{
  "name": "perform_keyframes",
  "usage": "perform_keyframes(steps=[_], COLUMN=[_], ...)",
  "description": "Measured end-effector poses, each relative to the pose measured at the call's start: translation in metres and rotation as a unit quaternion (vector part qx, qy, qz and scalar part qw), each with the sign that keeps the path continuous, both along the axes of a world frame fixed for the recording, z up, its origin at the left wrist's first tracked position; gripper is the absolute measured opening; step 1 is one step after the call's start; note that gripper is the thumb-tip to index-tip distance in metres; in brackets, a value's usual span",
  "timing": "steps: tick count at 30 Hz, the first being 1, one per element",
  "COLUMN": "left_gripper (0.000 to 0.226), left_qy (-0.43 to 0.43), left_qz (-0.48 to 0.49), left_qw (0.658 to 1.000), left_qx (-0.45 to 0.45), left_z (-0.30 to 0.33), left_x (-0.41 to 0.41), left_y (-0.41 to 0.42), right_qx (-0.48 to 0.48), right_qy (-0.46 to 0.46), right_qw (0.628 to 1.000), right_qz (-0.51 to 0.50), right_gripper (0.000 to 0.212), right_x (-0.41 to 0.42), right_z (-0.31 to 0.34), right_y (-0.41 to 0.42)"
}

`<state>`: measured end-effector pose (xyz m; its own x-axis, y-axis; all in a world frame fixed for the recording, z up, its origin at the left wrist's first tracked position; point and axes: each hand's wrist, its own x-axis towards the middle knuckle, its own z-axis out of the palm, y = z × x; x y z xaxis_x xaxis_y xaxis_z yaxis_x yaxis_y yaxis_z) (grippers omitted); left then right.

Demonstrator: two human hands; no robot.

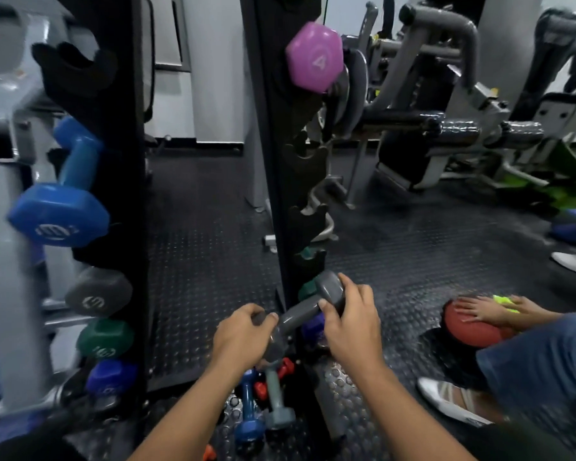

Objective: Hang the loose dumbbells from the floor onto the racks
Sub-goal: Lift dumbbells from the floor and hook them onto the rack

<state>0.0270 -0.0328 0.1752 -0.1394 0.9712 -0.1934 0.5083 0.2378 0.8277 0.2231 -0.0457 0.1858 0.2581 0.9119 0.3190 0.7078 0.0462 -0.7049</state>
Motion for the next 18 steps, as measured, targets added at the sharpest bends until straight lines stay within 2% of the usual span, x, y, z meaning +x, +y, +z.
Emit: perform_keyframes(steps=[2, 7, 10, 15, 18], left_gripper=[0.041, 0.051, 0.053, 0.078, 0.081], left_qy=[-0.012, -0.106, -0.100, -0.091, -0.100], left_qz=[-0.002, -0.019, -0.050, -0.082, -0.091], left_qw=[1.000, 0.994, 0.993, 0.992, 0.990], left_qx=[0.011, 0.025, 0.020, 0.023, 0.041], left_z=[0.006, 0.027, 0.032, 0.034, 0.033], left_x=[0.005, 0.027, 0.043, 0.059, 0.064], left_y=[0.005, 0.022, 0.027, 0.035, 0.039], right_qx=[0.028, 0.067, 0.069, 0.077, 0.077], right_qy=[-0.012, -0.037, -0.046, -0.004, 0.010], right_qw=[1.000, 0.997, 0.997, 0.997, 0.997], right_qz=[0.006, 0.012, 0.004, 0.005, 0.019], right_gripper=[0.055, 0.055, 0.054, 0.049, 0.046], right_x=[0.002, 0.028, 0.046, 0.065, 0.077], right_z=[0.012, 0.042, 0.051, 0.051, 0.050], right_y=[0.012, 0.050, 0.067, 0.094, 0.111])
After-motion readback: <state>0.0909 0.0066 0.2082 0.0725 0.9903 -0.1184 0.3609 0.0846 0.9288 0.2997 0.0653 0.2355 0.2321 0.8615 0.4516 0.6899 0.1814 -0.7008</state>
